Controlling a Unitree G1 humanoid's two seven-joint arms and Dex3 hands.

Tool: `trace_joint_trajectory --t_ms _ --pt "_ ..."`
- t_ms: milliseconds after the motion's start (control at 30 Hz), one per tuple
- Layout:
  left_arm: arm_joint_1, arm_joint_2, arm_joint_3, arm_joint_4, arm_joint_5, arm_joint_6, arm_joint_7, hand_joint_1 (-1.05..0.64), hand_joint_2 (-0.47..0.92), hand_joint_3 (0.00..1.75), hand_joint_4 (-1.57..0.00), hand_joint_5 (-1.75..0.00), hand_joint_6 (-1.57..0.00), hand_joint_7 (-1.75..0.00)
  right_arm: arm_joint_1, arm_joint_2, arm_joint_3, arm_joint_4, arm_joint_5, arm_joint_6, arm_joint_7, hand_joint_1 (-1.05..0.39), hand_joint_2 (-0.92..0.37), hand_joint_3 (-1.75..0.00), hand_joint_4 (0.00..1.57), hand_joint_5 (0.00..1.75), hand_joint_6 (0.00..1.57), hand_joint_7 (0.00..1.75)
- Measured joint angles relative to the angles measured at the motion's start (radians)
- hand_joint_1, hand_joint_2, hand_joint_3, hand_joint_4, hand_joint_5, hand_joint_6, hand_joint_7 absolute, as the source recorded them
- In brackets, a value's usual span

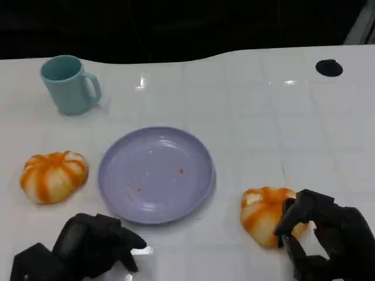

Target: Grasp the bread from the table and place it into the plate.

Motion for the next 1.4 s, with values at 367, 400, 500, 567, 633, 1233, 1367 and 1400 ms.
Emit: trace_joint_trajectory --t_ms 367,400,500,567,633,1233,1367,1400 --pt "0.0 -0.001 0.0 -0.004 -0.004 0.003 -0.005 -1.05 0.92 0.09 -1.3 -1.03 -1.53 -0.31 0.037 -0.127 -0.025 -0.266 -0.348 0.165 -0.113 -0.51 -0.9 -0.17 0.32 0.78 0.38 0.44" --pt "0.0 -0.001 0.0 -0.004 -0.005 0.004 -0.005 -1.05 0.92 0.09 -1.3 -1.03 -1.53 -0.31 0.045 -0.148 -0.026 -0.31 -0.399 0.195 -0.119 -0.53 -0.91 -0.16 0.3 0.7 0.35 0.37" --pt "0.0 -0.002 0.0 -0.004 -0.005 0.008 -0.006 -1.05 0.92 0.09 -1.31 -1.03 -1.54 -0.31 0.061 -0.205 -0.03 -0.413 -0.51 0.261 -0.133 -0.57 -0.92 -0.14 0.13 0.53 0.23 0.21" --pt "0.0 -0.002 0.0 -0.005 -0.004 0.009 -0.005 -1.05 0.92 0.09 -1.31 -1.03 -1.54 -0.31 0.068 -0.247 -0.031 -0.475 -0.566 0.301 -0.134 -0.59 -0.92 -0.12 0.1 0.41 0.24 0.11" --pt "0.0 -0.002 0.0 -0.005 -0.003 0.009 -0.005 -1.05 0.92 0.09 -1.31 -1.03 -1.54 -0.31 0.073 -0.278 -0.031 -0.534 -0.612 0.347 -0.134 -0.61 -0.92 -0.1 0.07 0.35 0.23 0.06" --pt "-0.002 -0.006 -0.004 -0.006 0.004 0.008 0.005 -1.05 0.92 0.1 -1.3 -1.03 -1.54 -0.31 0.022 -0.375 0.107 -0.733 -1.051 0.694 -0.138 -0.66 -0.9 -0.01 0.03 0.23 0.22 0.02" --pt "-0.001 -0.007 -0.004 -0.009 0.004 0.007 0.006 -1.05 0.92 0.1 -1.3 -1.03 -1.53 -0.31 -0.019 -0.376 0.164 -0.675 -1.131 0.732 -0.169 -0.66 -0.9 0.0 0.04 0.24 0.23 0.02" --pt "-0.001 -0.007 -0.005 -0.009 0.004 0.007 0.006 -1.05 0.92 0.1 -1.3 -1.03 -1.53 -0.31 -0.026 -0.376 0.176 -0.659 -1.144 0.739 -0.178 -0.66 -0.89 0.0 0.05 0.24 0.24 0.02"
